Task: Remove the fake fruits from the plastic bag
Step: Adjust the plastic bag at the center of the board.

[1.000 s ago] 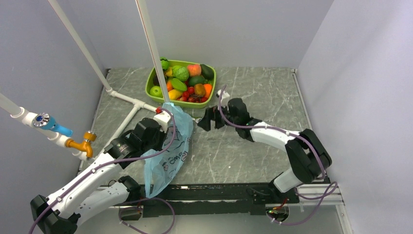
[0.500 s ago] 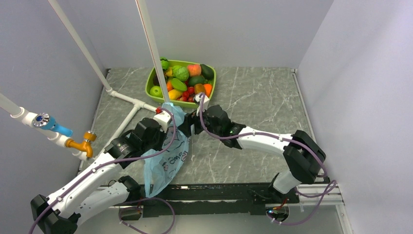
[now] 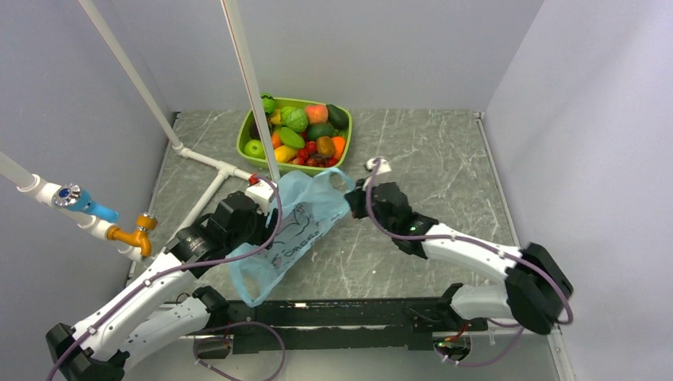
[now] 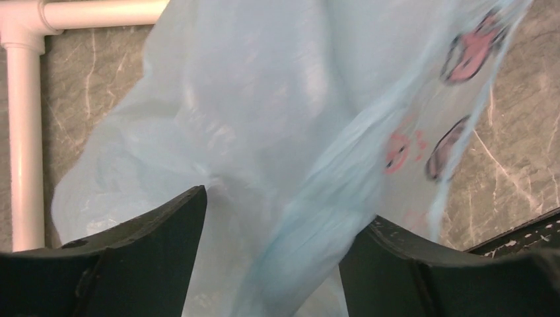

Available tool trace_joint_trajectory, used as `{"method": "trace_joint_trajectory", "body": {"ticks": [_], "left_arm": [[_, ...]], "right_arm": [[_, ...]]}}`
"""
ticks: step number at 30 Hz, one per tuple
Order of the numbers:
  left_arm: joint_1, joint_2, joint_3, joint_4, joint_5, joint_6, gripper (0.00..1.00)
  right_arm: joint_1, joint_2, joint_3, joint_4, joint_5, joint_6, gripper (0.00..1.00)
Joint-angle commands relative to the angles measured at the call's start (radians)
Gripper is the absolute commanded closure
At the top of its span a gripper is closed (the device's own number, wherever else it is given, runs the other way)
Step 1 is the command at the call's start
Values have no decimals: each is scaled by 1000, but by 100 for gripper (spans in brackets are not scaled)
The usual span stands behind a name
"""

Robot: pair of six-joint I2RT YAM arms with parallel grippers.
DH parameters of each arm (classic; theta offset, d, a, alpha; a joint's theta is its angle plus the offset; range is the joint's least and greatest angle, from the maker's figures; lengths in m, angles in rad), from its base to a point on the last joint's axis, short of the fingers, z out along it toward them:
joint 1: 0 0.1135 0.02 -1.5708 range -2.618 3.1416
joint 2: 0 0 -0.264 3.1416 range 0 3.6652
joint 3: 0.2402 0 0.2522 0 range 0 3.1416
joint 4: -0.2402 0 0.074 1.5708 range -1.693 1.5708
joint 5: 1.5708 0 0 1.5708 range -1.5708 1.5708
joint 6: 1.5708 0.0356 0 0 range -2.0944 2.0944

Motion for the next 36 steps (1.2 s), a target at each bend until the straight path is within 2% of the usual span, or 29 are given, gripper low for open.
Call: {"method": "trace_joint_trajectory", "body": {"ticks": [1,4,7,14,20,26,28,30,32,34,36], "left_arm": [[-2,-43,43,8,-55,-12,18],[-1,-72,41,7,-82,-18,15],[-2,-99,42,3,-119,-26,14],[-2,-163,41,-13,-203,-49,12],[-2,-210,32,-8,-226,-54,11],[-2,-205,38,-19,-225,-60,11],[-2,-208,34,-7,-196,-47,10],[-1,-212,16,34,-94,-17,8],[-2,-206,-5,94,86,20,3],[1,-185,-21,147,307,35,1],[2,-159,-12,173,530,43,1]], "right_arm": [[-144,-178,-63,-86,128,13,100],[-249,-309,-102,-155,196,17,100],[-305,-416,-103,-225,330,1,100],[-436,-431,10,-381,478,33,100],[-522,-403,134,-417,474,99,100],[-527,-408,243,-378,453,13,100],[-527,-441,228,-337,356,-33,100],[-528,-463,181,-276,145,-65,100],[-527,-470,109,-172,-190,-84,100],[-515,-449,13,-52,-524,-38,95],[-468,-433,-78,27,-682,-9,94]]}}
